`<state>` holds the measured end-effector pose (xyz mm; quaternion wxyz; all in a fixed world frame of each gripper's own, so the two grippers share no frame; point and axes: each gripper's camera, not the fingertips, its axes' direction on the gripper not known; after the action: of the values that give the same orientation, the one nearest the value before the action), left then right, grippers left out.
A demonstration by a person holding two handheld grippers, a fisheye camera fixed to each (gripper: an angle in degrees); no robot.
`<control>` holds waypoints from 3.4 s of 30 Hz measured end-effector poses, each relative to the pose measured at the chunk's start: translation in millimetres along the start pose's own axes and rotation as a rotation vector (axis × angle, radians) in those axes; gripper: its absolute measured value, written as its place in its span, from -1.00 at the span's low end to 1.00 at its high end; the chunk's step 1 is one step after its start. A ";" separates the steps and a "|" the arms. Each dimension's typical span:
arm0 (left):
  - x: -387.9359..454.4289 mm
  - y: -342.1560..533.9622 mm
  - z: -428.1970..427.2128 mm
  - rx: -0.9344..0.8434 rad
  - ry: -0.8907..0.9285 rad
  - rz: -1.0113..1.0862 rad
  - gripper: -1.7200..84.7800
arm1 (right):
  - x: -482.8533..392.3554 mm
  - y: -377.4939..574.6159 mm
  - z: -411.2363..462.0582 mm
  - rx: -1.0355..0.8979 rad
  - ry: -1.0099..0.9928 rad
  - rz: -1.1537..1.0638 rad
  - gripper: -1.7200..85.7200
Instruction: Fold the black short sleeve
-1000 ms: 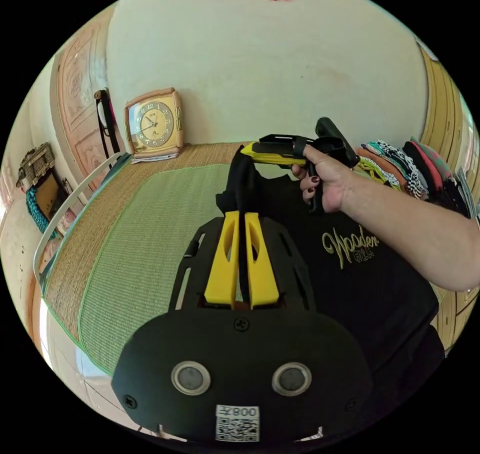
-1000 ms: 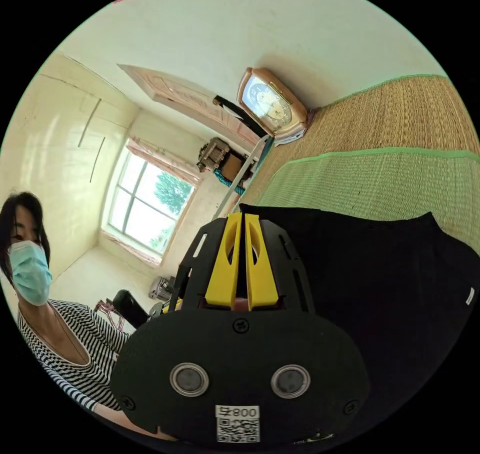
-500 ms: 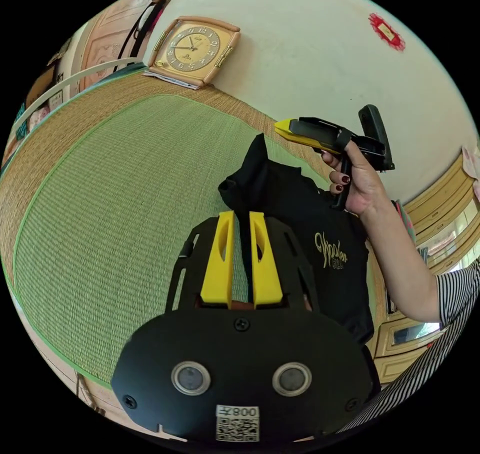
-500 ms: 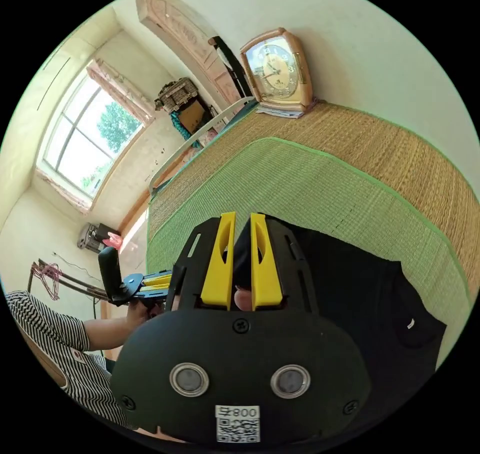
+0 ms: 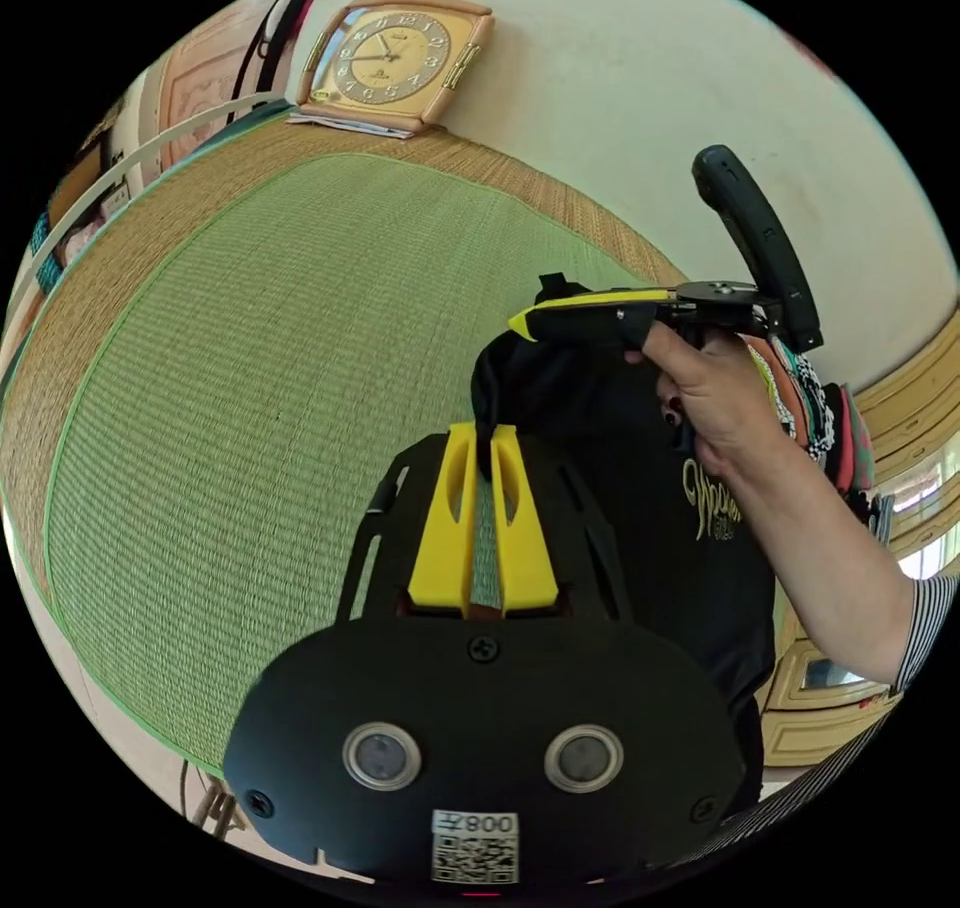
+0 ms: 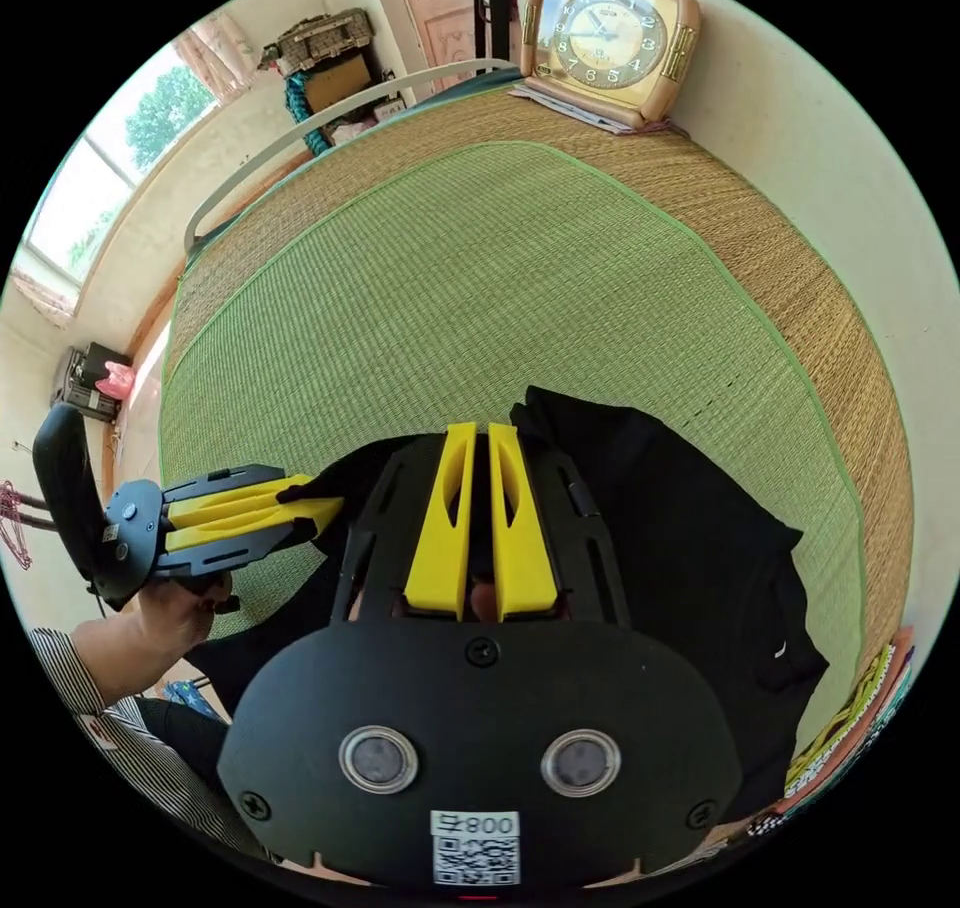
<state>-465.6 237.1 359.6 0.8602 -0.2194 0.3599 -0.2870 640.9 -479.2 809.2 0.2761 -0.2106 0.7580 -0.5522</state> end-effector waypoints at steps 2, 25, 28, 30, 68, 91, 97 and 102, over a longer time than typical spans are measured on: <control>6.4 0.1 -1.8 0.030 -0.025 0.024 -0.90 | 2.1 1.5 0.1 -0.003 0.006 0.005 -0.95; 32.2 -27.3 4.6 0.174 0.024 -0.044 -0.80 | 86.5 176.5 -89.4 0.319 -0.213 0.164 -0.96; 61.9 -63.0 27.4 0.116 0.091 0.103 -0.86 | 113.3 245.3 -111.2 0.293 -0.015 0.288 -0.96; 92.2 -94.5 61.0 0.031 0.079 0.232 -0.91 | 131.7 282.7 -123.2 0.284 0.094 0.371 -0.96; 508.4 -208.8 342.9 -0.184 0.588 0.833 -0.77 | 254.1 717.4 -141.7 0.530 -0.036 1.048 -0.82; 690.0 -225.9 514.0 -0.395 0.279 1.232 -0.88 | 193.5 762.5 -113.7 0.629 0.009 0.876 -0.91; 696.1 -250.3 507.4 -0.289 0.461 1.130 -0.92 | 194.4 801.2 -131.0 0.768 0.015 0.932 -0.92; 717.8 -267.8 512.7 -0.194 0.622 1.068 -0.92 | 197.2 847.1 -153.2 0.849 0.121 1.034 -0.93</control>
<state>240.0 -341.0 492.6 0.7163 0.0075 0.6777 0.1659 379.4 -236.4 1.4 0.5209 0.3377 0.4925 -0.6100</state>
